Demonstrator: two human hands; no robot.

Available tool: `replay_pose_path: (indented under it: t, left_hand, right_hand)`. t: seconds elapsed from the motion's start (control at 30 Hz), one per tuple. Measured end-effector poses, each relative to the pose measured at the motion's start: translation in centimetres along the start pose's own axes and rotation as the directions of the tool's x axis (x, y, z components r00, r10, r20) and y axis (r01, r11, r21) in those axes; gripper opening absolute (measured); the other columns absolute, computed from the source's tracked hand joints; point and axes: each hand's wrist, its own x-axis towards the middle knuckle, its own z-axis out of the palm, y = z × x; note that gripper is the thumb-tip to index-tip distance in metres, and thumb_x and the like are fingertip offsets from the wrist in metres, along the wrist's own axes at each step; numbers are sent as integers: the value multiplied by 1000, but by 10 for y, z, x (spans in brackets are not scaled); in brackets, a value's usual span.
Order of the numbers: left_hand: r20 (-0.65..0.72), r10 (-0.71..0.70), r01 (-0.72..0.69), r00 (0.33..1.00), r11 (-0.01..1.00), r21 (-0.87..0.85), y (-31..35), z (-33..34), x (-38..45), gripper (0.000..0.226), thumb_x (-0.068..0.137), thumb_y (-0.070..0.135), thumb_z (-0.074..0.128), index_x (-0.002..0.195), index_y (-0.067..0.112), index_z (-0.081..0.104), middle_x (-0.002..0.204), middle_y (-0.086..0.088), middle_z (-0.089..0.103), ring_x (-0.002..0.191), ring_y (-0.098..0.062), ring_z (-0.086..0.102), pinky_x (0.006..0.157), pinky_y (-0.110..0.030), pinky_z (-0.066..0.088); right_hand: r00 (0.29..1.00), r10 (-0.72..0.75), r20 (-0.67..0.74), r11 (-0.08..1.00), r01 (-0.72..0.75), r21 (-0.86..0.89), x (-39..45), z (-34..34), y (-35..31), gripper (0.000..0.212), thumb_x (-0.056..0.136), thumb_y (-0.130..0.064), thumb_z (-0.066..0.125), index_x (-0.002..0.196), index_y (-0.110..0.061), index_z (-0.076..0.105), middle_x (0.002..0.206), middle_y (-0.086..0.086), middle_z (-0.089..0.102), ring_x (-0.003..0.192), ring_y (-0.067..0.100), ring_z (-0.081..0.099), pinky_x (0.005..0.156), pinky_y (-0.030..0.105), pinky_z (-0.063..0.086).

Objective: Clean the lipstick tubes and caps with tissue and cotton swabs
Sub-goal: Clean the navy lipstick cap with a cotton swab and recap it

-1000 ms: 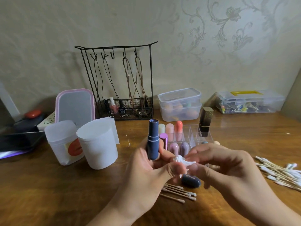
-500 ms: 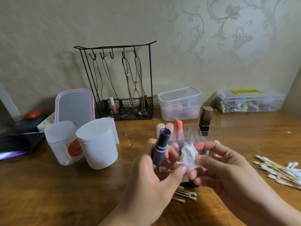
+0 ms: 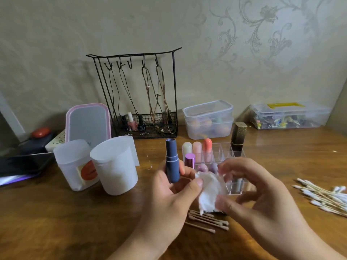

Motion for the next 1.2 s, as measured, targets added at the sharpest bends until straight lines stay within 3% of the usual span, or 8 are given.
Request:
replay_pose_path:
  t: [0.23,0.33,0.43,0.67,0.77,0.9,1.07,1.2]
  left_hand:
    - [79,-61,65,995,997,-47,-1,0,4,33,70,7,75,94,6,52,74,2,66,73,-9,66,69,-18,52]
    - [172,-104,124,980,987,-106,-1,-2,7,25,61,15,82,78,22,65,76,-4,64,76,-14,64,75,-31,52]
    - [253,-115,147,961,983,-110,5,-2,5,23,60,14,83,70,26,67,74,-1,65,73,-14,62,71,-29,52]
    - [432,-49,166,901,957,-238,8,-2,-2,29,75,47,74,82,22,62,83,-11,59,67,-21,53,57,-28,41]
    - [399,34,0,916,996,-86,2,1,-7,35,69,48,77,77,22,56,81,-8,57,69,-22,52,64,-30,43]
    - [223,57,-87,973,988,127,-5,4,-14,47,53,59,83,80,31,56,89,-3,60,90,-28,60,87,-52,49]
    - [48,40,-53,998,955,293,-4,8,-15,44,51,59,83,84,54,54,85,19,61,83,-2,59,69,-17,51]
    - [117,151,-177,982,946,270,-2,-1,-9,23,65,51,69,83,41,59,74,11,60,73,-7,60,69,-20,52]
  right_hand:
    - [980,-193,-54,955,174,-241,-1,1,6,12,75,-36,69,83,-42,62,100,-20,61,75,8,61,58,6,41]
    - [991,-111,-73,988,119,104,-2,2,5,18,77,-44,70,84,-29,66,90,-5,69,75,11,66,65,20,52]
    - [995,102,12,855,-94,510,0,2,0,37,69,-55,79,82,-22,69,76,2,73,65,7,65,57,16,49]
    - [939,310,-151,902,-241,358,8,-10,2,21,91,-4,63,80,-21,55,54,28,49,42,16,34,39,20,27]
    - [906,416,-74,837,-350,420,10,-8,-4,19,90,1,62,76,-12,60,52,26,53,33,22,39,35,21,32]
    - [890,444,104,753,-434,495,9,-4,-6,17,84,-23,65,84,-10,76,76,18,72,54,28,62,42,31,48]
    - [933,346,98,858,-357,369,6,-1,-5,24,73,-37,67,91,-27,77,82,6,76,63,17,65,54,36,52]
    - [979,204,-3,963,-200,180,5,-4,5,34,80,-46,72,113,-49,65,112,-14,67,94,7,65,75,26,53]
